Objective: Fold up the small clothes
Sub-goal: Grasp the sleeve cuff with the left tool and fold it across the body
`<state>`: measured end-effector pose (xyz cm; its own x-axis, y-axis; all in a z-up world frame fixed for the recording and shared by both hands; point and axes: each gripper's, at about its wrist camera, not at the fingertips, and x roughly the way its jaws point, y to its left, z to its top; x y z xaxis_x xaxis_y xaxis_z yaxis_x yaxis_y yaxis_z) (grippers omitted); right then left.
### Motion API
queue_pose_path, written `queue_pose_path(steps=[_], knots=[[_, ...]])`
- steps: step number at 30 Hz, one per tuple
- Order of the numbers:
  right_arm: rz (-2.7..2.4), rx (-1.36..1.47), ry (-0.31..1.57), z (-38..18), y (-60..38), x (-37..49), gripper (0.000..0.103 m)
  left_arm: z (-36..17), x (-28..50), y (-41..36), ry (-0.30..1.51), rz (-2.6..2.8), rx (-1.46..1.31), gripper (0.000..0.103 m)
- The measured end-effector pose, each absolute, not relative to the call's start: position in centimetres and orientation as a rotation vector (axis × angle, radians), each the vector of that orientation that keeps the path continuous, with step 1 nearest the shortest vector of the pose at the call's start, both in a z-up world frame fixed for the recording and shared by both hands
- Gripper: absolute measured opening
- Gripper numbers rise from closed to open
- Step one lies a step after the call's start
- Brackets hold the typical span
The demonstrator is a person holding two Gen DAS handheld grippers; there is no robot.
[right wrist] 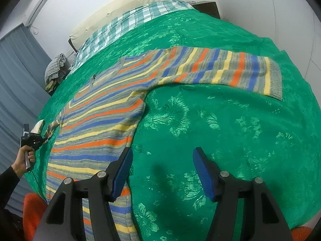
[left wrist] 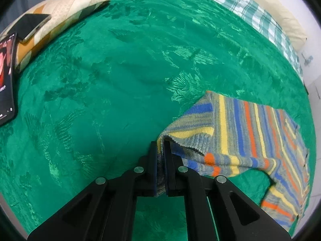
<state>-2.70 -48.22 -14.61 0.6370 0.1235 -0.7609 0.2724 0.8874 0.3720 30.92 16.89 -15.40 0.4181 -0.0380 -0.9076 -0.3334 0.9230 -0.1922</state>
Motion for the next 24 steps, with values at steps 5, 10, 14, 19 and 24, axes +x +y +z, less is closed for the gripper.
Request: queue_pose_path(steps=[5,10,14,19,24], knots=[[-0.088,0.487,0.892,-14.7,-48.3,-2.7,0.062,-15.5,31.3,17.0,1.133,0.219,-0.356,0.003],[-0.098,0.493,0.896,-14.8,-48.5,-2.7,0.062,-14.9,31.5,17.6,1.124,0.211,-0.402,0.004],[-0.102,0.487,0.907,-15.1,-48.3,-2.5,0.062,-15.4,31.4,19.9,1.133,0.16,-0.522,0.013],[-0.096,0.466,0.916,-15.1,-47.7,-2.4,0.062,-14.3,28.8,22.9,1.07,0.225,-0.535,0.047],[-0.096,0.475,0.921,-15.4,-47.7,-2.4,0.062,-13.4,25.2,25.2,0.991,0.201,-0.655,0.057]])
